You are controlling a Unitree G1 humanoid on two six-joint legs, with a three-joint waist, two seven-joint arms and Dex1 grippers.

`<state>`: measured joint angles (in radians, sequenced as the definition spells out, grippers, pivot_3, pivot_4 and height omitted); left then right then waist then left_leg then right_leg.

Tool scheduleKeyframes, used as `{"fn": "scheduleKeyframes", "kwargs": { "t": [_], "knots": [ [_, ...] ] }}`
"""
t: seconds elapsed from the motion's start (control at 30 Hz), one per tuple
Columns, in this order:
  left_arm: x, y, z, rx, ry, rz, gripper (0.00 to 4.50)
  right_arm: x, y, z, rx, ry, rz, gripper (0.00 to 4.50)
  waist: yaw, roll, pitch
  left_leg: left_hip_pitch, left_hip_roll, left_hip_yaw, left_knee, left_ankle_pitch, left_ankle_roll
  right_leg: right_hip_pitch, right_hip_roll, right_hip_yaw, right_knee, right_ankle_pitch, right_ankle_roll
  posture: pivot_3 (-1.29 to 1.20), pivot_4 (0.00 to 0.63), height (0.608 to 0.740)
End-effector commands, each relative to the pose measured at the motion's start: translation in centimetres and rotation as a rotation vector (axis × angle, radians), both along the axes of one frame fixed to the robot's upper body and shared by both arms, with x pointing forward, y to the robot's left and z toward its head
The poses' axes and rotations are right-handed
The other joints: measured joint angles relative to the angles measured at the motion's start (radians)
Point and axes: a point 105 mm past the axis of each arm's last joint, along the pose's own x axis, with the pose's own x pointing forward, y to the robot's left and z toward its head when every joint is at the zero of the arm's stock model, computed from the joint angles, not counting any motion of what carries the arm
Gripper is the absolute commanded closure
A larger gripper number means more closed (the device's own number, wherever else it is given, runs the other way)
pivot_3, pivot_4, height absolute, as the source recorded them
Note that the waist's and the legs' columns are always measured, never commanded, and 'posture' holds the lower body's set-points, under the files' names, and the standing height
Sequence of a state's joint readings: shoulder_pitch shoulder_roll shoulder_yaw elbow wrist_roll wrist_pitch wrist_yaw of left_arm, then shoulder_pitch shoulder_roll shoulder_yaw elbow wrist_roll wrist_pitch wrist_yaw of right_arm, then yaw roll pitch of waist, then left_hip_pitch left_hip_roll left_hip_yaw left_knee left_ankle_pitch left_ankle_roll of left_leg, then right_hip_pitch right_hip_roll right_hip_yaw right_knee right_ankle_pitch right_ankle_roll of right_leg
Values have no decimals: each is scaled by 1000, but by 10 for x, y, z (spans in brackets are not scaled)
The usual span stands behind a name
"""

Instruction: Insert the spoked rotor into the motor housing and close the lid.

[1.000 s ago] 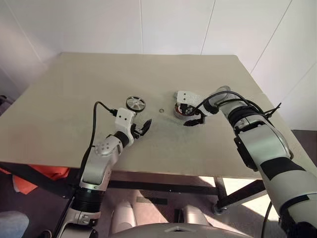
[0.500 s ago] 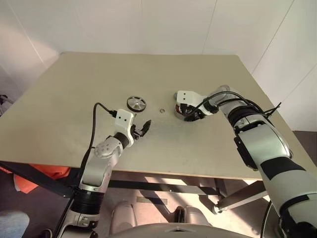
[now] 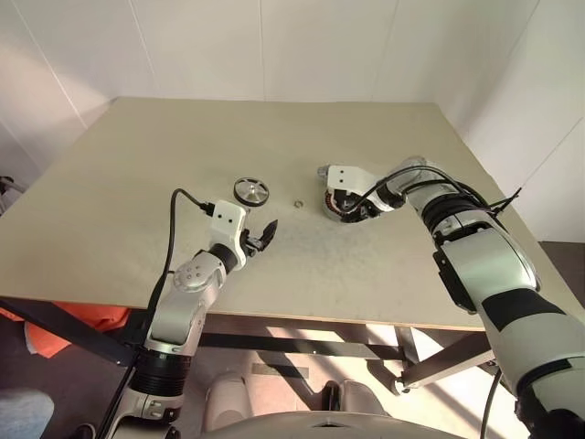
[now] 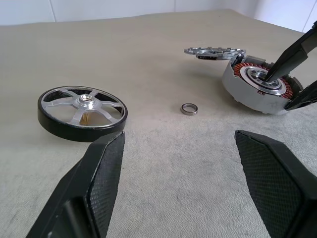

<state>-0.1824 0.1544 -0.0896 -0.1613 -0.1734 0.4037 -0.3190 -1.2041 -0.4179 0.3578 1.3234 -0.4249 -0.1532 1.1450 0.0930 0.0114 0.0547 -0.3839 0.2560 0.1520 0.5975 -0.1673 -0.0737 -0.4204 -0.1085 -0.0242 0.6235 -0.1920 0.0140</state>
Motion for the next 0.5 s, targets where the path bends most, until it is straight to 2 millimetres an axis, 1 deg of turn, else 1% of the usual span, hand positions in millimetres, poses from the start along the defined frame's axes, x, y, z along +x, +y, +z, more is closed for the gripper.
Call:
{"fn": "scheduleKeyframes", "kwargs": {
  "t": [0.03, 0.13, 0.23, 0.4, 0.5],
  "knots": [
    [1, -1, 12, -1, -49, -1, 750, -5, -6, 13, 35, 17, 50, 2588, 1, 0, 0, -1, 0, 0, 0, 0, 0, 0, 0, 0, 0, 0, 0, 0, 0, 740],
    [0, -2, 10, -2, -43, -1, 750, -13, -4, 22, 69, 44, 125, 2588, 1, 0, 0, -2, 0, 0, 0, -1, 1, -1, 0, -1, -1, 0, 0, 0, 0, 740],
    [0, -4, 9, -4, -41, -5, 750, -18, -2, 30, 99, 58, 158, 2588, 0, 0, 0, -4, 0, 1, 0, -1, 2, -3, 0, -1, -2, 0, 0, 0, 0, 740],
    [-1, -7, 7, -1, -37, -17, 750, -24, -4, 34, 105, 50, 173, 2588, 1, 0, 0, -3, 1, 1, 0, -1, 2, -3, 0, -1, -1, 0, -1, 0, 0, 740],
    [-2, -7, 6, 2, -33, -19, 750, -33, -2, 36, 122, 63, 193, 2588, 1, 0, 0, -3, 1, 1, 0, -1, 1, -3, 0, 0, 0, 0, -1, 0, 0, 740]
  ]
}}
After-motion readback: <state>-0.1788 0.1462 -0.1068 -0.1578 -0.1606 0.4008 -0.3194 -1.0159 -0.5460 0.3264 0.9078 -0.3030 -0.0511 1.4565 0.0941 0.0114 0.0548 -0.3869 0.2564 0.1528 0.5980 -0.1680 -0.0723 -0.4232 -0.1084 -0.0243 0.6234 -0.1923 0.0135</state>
